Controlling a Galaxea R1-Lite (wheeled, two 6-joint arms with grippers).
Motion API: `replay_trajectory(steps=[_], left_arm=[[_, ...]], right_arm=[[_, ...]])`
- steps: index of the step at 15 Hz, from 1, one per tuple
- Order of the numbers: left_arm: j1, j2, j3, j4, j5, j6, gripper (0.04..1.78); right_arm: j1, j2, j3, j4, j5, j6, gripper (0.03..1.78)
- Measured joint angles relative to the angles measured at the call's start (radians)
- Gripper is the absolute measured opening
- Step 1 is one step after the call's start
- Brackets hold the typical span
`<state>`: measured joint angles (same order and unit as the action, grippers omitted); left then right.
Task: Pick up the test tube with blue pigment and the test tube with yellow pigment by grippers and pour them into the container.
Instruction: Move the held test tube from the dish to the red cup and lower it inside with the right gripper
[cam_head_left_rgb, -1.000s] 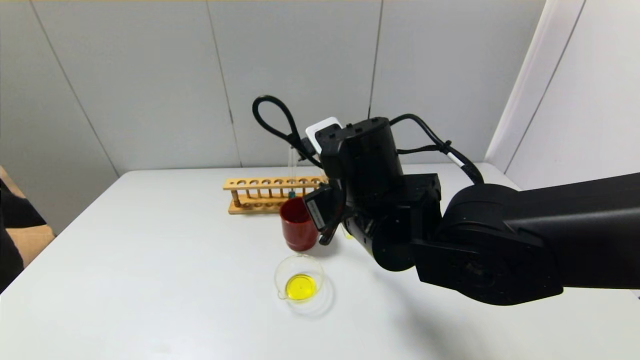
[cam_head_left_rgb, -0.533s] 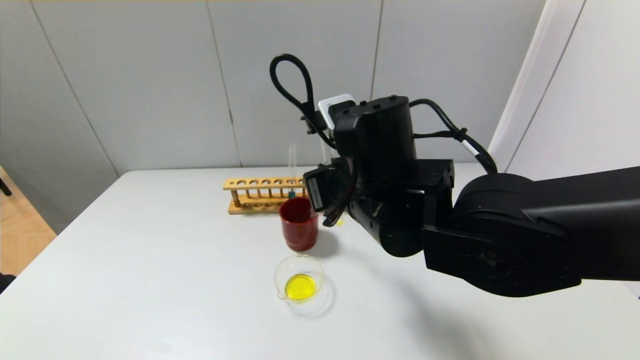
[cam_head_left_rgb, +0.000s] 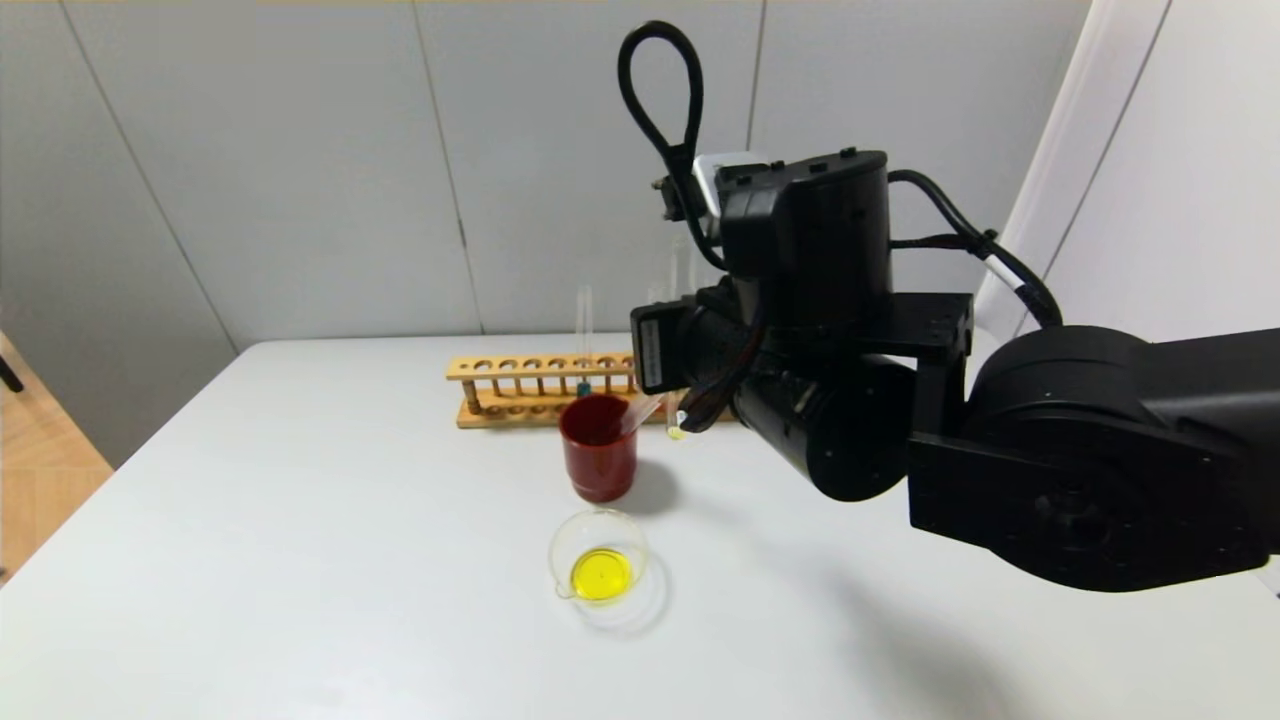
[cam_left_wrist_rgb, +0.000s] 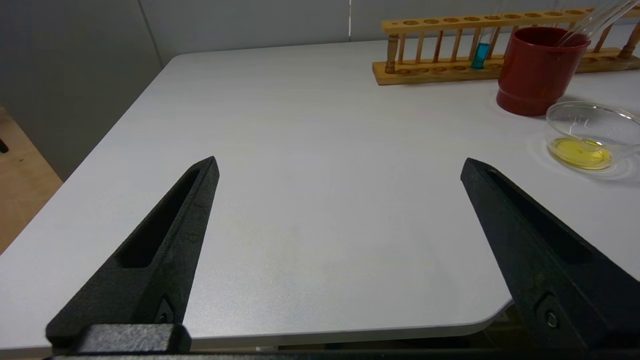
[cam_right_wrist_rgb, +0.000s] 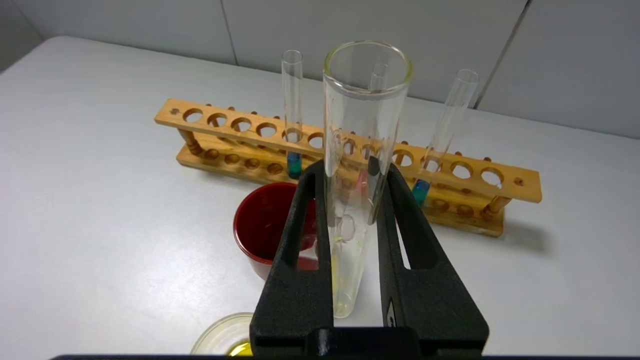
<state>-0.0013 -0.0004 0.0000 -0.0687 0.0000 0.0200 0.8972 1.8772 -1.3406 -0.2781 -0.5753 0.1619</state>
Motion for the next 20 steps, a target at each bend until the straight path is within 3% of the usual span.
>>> replay_trajectory(steps=[5,20], left_arm=[[0.0,0.0,0.0,0.0,0.0,0.0,1.71],[0.0,0.0,0.0,0.0,0.0,0.0,1.71]], right_arm=[[0.006,-0.051,0.03,0.001,-0.001,0.027,0.28],[0.092,-0.057,-0.001,-0.059,-0.001,-0.019,0.28]])
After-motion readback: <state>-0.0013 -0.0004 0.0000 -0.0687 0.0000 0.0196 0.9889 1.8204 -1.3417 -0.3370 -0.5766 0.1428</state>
